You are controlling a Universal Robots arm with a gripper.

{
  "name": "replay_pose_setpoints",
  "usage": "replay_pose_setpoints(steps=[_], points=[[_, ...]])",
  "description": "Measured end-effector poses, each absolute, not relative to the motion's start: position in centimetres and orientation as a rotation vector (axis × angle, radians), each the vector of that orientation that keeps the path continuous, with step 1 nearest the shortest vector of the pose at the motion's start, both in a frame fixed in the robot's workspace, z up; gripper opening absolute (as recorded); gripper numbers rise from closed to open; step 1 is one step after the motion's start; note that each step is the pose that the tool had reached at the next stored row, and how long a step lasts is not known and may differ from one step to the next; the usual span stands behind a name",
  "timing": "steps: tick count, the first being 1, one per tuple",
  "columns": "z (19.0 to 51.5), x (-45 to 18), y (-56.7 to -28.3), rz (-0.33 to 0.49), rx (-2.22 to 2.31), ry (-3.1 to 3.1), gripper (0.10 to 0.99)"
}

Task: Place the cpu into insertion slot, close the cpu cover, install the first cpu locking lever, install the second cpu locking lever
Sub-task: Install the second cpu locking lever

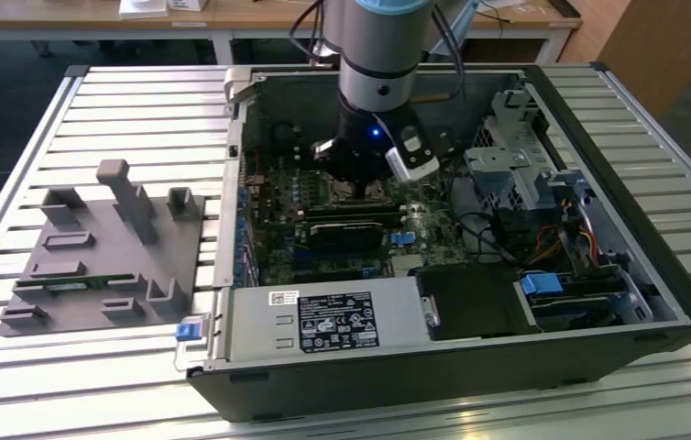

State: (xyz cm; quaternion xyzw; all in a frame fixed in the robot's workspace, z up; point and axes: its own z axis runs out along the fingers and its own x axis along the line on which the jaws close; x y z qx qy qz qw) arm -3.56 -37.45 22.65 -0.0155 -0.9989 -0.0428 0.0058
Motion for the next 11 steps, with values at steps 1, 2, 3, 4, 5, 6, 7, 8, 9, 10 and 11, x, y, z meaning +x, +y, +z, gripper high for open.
replay_pose_setpoints(steps=[1,2,3,4,5,6,7,8,9,10,11], points=[[22.65,-3.7,-37.55,-0.134,-0.049,-3.127,0.106],[22.64,-3.86,-37.63,-0.135,-0.049,-3.127,0.106],[22.63,-4.0,-37.69,-0.135,-0.049,-3.127,0.106],[22.6,-4.11,-37.71,-0.136,-0.049,-3.127,0.106],[22.55,-4.2,-37.71,-0.136,-0.049,-3.127,0.106],[22.48,-4.26,-37.72,-0.136,-0.049,-3.127,0.106],[22.35,-4.27,-37.72,-0.135,-0.048,-3.126,0.106],[22.16,-4.27,-37.72,-0.135,-0.049,-3.125,0.106],[21.98,-4.27,-37.72,-0.135,-0.049,-3.124,0.106],[21.8,-4.27,-37.72,-0.135,-0.049,-3.123,0.106],[21.66,-4.27,-37.73,-0.136,-0.049,-3.123,0.106]])
